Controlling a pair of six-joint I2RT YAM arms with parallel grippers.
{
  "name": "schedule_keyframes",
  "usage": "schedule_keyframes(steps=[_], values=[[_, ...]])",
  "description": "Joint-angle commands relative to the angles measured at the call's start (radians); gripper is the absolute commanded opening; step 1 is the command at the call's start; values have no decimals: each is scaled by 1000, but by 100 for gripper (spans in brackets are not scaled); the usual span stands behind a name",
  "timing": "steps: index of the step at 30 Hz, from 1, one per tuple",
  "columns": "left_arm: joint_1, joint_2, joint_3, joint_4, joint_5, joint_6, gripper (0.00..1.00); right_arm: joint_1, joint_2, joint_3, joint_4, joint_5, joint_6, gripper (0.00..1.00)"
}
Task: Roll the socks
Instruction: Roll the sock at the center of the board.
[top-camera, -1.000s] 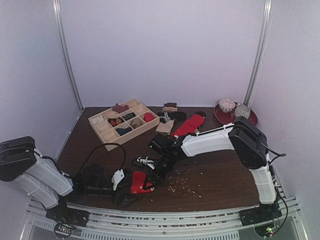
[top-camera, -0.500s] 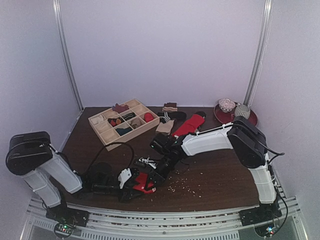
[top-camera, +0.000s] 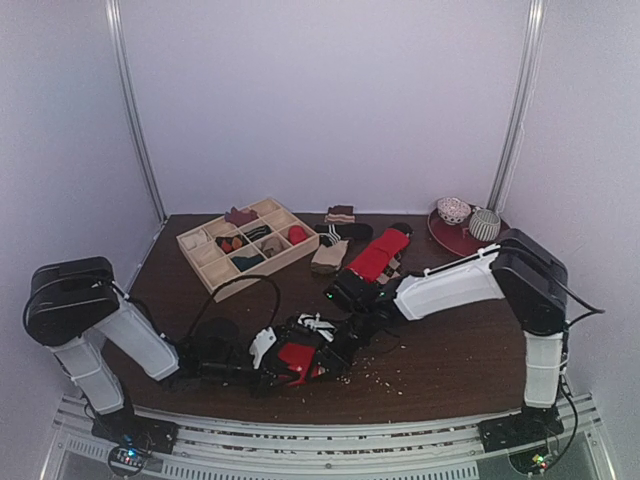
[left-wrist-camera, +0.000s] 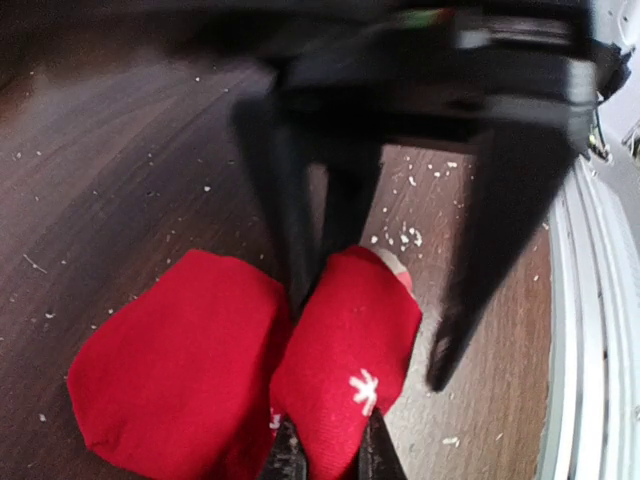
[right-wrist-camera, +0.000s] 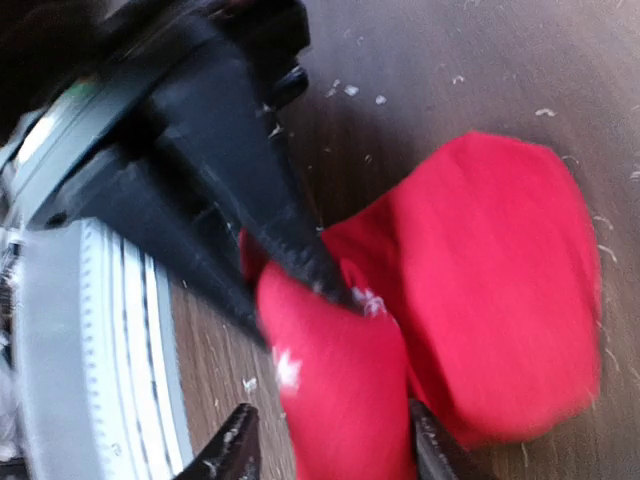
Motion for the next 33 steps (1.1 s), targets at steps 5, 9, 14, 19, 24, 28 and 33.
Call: schedule_keyframes(steps=[5, 9, 14, 19, 24, 28, 33], values=[[53, 41, -42, -108, 133, -256, 0, 30, -368, -497, 793, 208, -258, 64], [91, 55, -45, -107, 204, -309, 0, 80, -350, -505, 756, 224, -434, 66], [100, 76, -33, -139, 235, -323, 0, 124, -286, -461, 688, 266, -521, 66], [101, 89, -32, -145, 254, -319, 0, 140, -217, -428, 680, 278, -537, 65], [100, 91, -38, -133, 263, -316, 0, 145, -160, -434, 726, 370, -537, 62], [101, 107, -37, -124, 283, -312, 0, 145, -128, -420, 724, 415, -554, 58], [101, 116, -38, -82, 315, -313, 0, 146, -88, -395, 677, 436, -523, 40]])
